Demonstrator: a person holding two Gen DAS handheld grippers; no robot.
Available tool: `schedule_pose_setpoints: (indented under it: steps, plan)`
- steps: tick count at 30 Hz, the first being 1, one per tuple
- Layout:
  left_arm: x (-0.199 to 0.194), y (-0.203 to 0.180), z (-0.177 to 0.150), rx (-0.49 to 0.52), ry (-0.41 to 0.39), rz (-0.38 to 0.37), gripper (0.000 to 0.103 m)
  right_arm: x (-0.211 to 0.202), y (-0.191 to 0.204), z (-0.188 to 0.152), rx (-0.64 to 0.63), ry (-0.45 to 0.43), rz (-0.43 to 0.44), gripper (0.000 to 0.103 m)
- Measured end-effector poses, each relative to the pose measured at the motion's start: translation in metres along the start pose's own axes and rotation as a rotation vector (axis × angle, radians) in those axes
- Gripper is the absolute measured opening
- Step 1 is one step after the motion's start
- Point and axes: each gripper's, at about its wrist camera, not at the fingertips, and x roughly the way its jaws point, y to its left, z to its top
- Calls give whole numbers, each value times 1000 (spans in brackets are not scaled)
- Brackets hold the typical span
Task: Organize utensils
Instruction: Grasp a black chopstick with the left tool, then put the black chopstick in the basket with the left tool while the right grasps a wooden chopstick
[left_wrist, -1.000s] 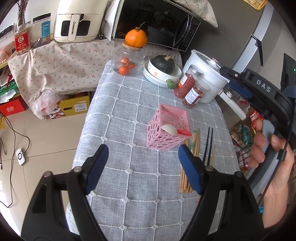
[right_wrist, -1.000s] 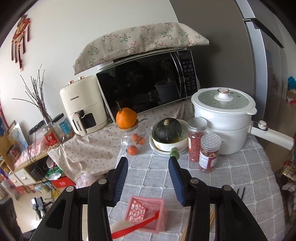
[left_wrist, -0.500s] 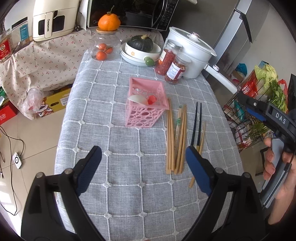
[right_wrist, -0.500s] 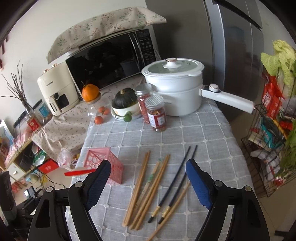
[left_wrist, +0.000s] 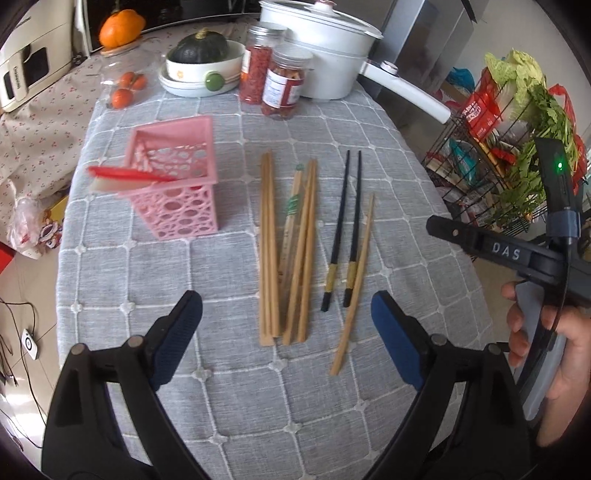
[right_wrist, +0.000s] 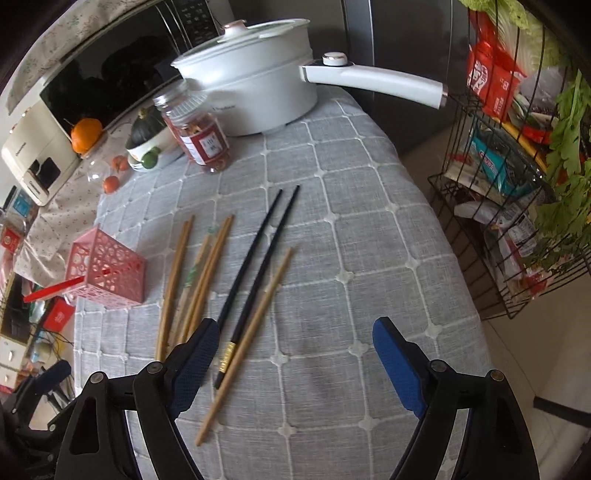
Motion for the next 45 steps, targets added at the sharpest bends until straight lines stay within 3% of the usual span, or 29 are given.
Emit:
schedule_pose_setpoints:
  steps: [4,7,9,14,18,25,27,31,34,40,45]
  plan:
    - [27,-21,22,42,28,-32,90,10,-16,4,2,30,-16,86]
    - [54,-30,40,57,59,-53,72,18,-31,8,36,46,-24,86]
    - [73,-32,52,43,85,-90,54,24,-39,10,54,61,-29,86]
    - [111,-47,72,61,113,-127,31,33,-51,15,55,74,-37,86]
    - [133,-60,83,94,126,-102,20,35,-59,19,74,72,-32,86]
    - [158,-65,100,110,142,-37,18,37,-65,19,86,78,-33,86]
    - [162,-63,101,101,151,-22,13,37,-65,19,89,77,-34,86]
    - [160,-64,99,125,152,-1,7,37,-65,18,90,78,-34,86]
    - [142,-63,94,146,108,2,7,37,-63,17,92,81,-33,86]
    - [78,-46,81,143,36,-37,7,33,-58,13,97,78,-25,86]
    - [17,-37,59,149,-70,-69,7,34,-51,10,110,88,-12,86]
